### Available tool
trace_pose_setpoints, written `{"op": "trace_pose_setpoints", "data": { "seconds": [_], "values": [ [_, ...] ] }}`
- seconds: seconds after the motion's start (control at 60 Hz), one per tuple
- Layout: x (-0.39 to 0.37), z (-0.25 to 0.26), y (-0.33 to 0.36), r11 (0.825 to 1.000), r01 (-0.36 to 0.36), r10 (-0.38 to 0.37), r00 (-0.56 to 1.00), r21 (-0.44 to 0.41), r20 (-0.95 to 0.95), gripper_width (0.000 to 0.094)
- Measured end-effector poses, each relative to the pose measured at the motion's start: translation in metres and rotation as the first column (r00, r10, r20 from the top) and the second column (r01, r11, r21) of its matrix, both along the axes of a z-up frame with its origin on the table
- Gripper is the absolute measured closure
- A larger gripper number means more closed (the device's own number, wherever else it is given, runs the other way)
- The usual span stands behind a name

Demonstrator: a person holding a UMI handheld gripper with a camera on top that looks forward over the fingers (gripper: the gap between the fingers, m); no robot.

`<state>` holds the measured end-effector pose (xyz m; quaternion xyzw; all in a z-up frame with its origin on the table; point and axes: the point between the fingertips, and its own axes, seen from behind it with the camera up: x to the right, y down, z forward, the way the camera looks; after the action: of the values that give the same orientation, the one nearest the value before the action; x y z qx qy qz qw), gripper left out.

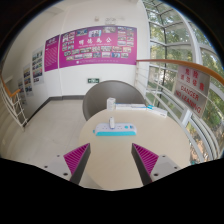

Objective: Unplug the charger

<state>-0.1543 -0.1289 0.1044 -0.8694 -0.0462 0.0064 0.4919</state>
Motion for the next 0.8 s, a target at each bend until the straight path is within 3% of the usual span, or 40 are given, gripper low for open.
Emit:
{"op": "trace_pose_setpoints", "data": {
  "seconds": [0.117, 0.233, 0.4, 0.567, 0.8],
  "values": [
    [-0.016, -0.024, 0.082, 1.0, 0.014, -0.015, 1.0, 0.016, 0.016, 0.0086],
    [-0.018, -0.047, 0.15, 0.999, 0.041, -0.041, 0.999, 0.013, 0.011, 0.017],
    [-0.009, -0.074, 0.205, 0.997, 0.08, -0.08, 0.997, -0.006, 0.023, 0.0371],
    [-0.01, -0.086, 0.215, 0.997, 0.081, -0.081, 0.997, -0.009, 0.015, 0.0774],
    [-0.008, -0.085, 0.215, 0.997, 0.073, -0.073, 0.997, -0.009, 0.04, 0.0887]
  ]
}}
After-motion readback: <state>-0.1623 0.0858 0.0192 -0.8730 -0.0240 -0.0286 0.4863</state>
